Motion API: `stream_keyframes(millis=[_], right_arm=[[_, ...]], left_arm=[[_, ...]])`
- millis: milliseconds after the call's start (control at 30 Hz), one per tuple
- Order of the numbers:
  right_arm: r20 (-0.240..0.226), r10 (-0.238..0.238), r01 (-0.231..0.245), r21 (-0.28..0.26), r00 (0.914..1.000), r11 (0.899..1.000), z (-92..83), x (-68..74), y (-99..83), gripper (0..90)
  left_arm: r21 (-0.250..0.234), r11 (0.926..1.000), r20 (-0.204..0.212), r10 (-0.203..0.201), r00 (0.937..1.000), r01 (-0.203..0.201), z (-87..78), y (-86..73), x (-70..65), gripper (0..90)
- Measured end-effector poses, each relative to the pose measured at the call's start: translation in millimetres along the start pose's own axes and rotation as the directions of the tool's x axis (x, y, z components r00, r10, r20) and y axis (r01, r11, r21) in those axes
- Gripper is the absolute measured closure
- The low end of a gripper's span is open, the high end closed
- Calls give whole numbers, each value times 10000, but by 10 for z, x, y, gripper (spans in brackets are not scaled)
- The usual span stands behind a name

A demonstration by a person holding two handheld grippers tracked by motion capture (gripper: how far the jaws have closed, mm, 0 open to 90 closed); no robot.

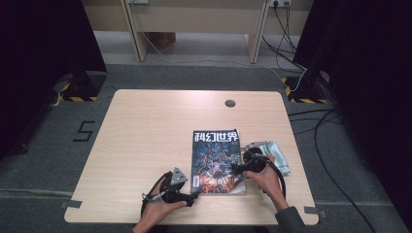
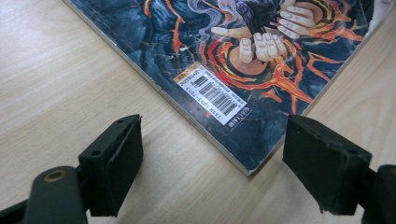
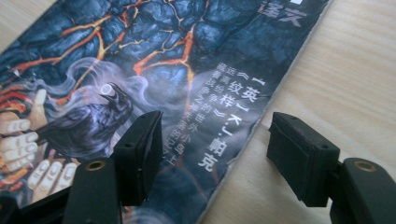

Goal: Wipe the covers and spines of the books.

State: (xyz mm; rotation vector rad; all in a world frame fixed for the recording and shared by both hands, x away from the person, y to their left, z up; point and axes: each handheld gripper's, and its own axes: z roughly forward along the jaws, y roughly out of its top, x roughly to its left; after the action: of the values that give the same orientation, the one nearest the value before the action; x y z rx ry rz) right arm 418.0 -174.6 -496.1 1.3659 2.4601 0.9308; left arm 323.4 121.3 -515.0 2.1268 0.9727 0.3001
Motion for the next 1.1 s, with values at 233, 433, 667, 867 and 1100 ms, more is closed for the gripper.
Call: stream_keyframes(millis=[233,433,667,867,1100], right_arm=[[140,-192,192,-15,9997,9998,23,86,-8,310],[118,-456,455,160,9989,9988,7,152,-24,286],[229,-855,847,370,9961,9957,-7,363,-61,256],[212,-978,968,436,9950,9944,19,538,-76,223],[-13,-1217,1216,531,9926,9912,51,764,-99,195]], left_arm=[[46,9999,-62,94,9999,-94,5,6,10,190],[216,9998,-304,-32,9995,39,-39,-6,113,183],[333,9971,-868,-651,9941,682,-129,-43,311,184],[364,9927,-1344,-1088,9849,1147,-197,-72,501,182],[253,9851,-1904,-1622,9682,1700,-272,-110,757,186]])
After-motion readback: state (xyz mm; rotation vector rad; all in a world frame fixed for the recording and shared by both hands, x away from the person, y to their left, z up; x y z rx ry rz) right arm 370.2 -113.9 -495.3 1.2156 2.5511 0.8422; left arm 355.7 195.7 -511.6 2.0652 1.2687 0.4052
